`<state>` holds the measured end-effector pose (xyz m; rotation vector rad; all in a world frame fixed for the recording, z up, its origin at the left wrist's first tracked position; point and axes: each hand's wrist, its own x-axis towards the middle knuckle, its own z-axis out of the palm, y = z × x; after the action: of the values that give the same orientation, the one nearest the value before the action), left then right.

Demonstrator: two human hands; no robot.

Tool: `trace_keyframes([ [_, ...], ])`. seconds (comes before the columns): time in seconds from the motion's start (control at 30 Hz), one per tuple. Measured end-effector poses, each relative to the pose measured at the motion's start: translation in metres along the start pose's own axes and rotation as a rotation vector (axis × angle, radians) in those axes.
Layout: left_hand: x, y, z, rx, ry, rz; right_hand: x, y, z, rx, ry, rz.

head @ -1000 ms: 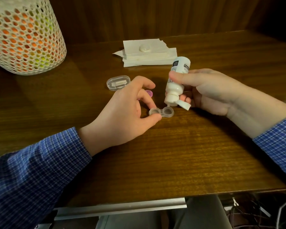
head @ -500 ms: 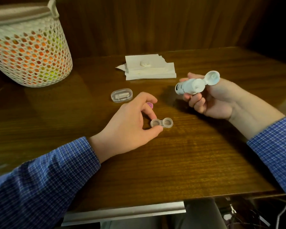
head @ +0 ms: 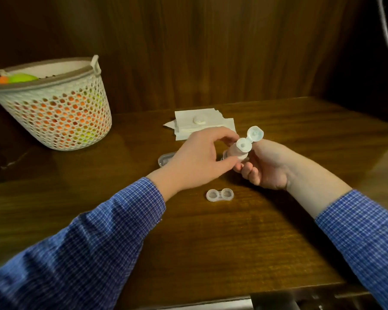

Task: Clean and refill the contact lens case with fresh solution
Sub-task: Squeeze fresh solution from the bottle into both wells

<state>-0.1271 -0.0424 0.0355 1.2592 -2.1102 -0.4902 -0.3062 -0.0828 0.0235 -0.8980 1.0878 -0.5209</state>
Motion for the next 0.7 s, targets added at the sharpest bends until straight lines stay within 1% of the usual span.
trace_keyframes([
  [0.1,0.012,-0.004,0.004,-0.024,-0.044,-0.012,0.002,0.000,-0.005,-0.048,0.034,-0.012],
  [0.2,0.021,-0.008,0.009,-0.066,-0.045,0.000,0.005,-0.002,-0.010,-0.077,0.072,-0.015],
  [0.33,0.030,-0.011,0.013,-0.074,-0.034,-0.047,0.008,-0.005,-0.015,-0.047,0.156,-0.048],
  [0.4,0.036,-0.014,0.014,-0.069,-0.014,-0.062,0.010,-0.005,-0.016,-0.030,0.239,-0.083],
  [0.47,0.040,-0.017,0.016,-0.098,-0.007,-0.111,0.011,-0.004,-0.017,-0.056,0.374,-0.177],
  [0.53,0.042,-0.019,0.018,-0.130,-0.011,-0.140,0.011,-0.004,-0.018,-0.071,0.499,-0.352],
  [0.57,0.042,-0.020,0.019,-0.137,-0.017,-0.140,0.010,-0.004,-0.019,-0.059,0.533,-0.445],
  [0.6,0.041,-0.020,0.019,-0.139,-0.023,-0.131,0.008,-0.004,-0.019,-0.045,0.526,-0.529],
  [0.63,0.041,-0.020,0.020,-0.137,-0.025,-0.116,0.005,-0.004,-0.019,-0.055,0.483,-0.604],
  [0.7,0.041,-0.020,0.023,-0.120,-0.010,-0.097,0.001,-0.003,-0.018,-0.171,0.405,-0.725],
])
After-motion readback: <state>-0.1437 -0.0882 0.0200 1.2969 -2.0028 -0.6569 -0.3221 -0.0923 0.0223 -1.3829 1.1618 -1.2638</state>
